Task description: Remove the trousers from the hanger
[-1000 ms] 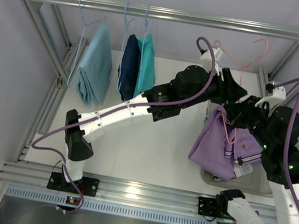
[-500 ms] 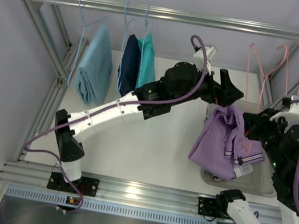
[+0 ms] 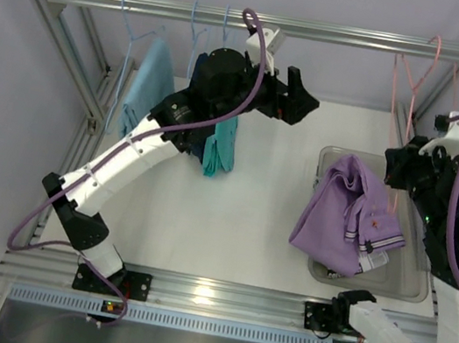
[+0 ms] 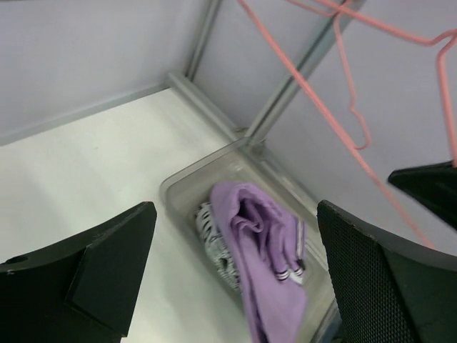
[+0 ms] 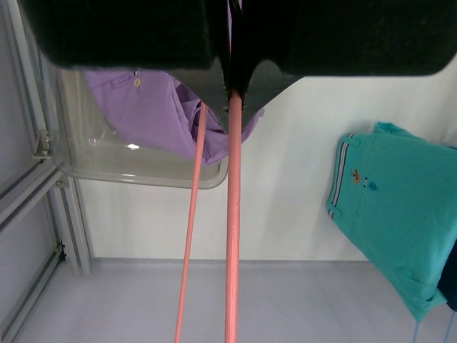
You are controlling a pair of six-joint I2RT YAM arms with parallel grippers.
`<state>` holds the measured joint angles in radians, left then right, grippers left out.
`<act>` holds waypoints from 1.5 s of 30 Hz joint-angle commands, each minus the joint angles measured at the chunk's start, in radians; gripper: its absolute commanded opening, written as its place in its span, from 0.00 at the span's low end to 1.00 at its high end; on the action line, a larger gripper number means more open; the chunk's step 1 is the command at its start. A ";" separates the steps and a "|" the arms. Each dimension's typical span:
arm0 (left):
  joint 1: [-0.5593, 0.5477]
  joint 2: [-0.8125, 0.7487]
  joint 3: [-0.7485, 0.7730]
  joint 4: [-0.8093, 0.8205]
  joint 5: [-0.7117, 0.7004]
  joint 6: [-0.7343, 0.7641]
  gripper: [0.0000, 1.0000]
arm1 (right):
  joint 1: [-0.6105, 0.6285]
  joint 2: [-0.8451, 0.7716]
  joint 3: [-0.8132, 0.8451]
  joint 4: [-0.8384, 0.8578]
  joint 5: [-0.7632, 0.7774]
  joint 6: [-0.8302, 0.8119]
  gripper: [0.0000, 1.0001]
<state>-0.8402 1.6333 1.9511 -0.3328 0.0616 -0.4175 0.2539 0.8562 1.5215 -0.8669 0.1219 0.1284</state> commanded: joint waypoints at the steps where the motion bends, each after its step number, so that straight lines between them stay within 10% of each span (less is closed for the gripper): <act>1: 0.056 -0.046 0.035 -0.117 0.030 0.068 0.99 | -0.053 0.081 0.087 -0.004 -0.060 -0.041 0.00; 20: 0.262 -0.197 -0.043 -0.201 0.170 0.163 0.99 | -0.743 0.380 0.207 0.029 -0.685 -0.223 0.00; 45: 0.457 -0.313 -0.173 -0.236 0.142 0.042 0.99 | -0.835 0.486 0.087 0.112 -0.778 -0.359 0.00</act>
<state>-0.3965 1.3468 1.7916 -0.5858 0.2150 -0.3679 -0.5594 1.3430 1.5692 -0.8146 -0.6445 -0.2592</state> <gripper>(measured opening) 0.990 0.004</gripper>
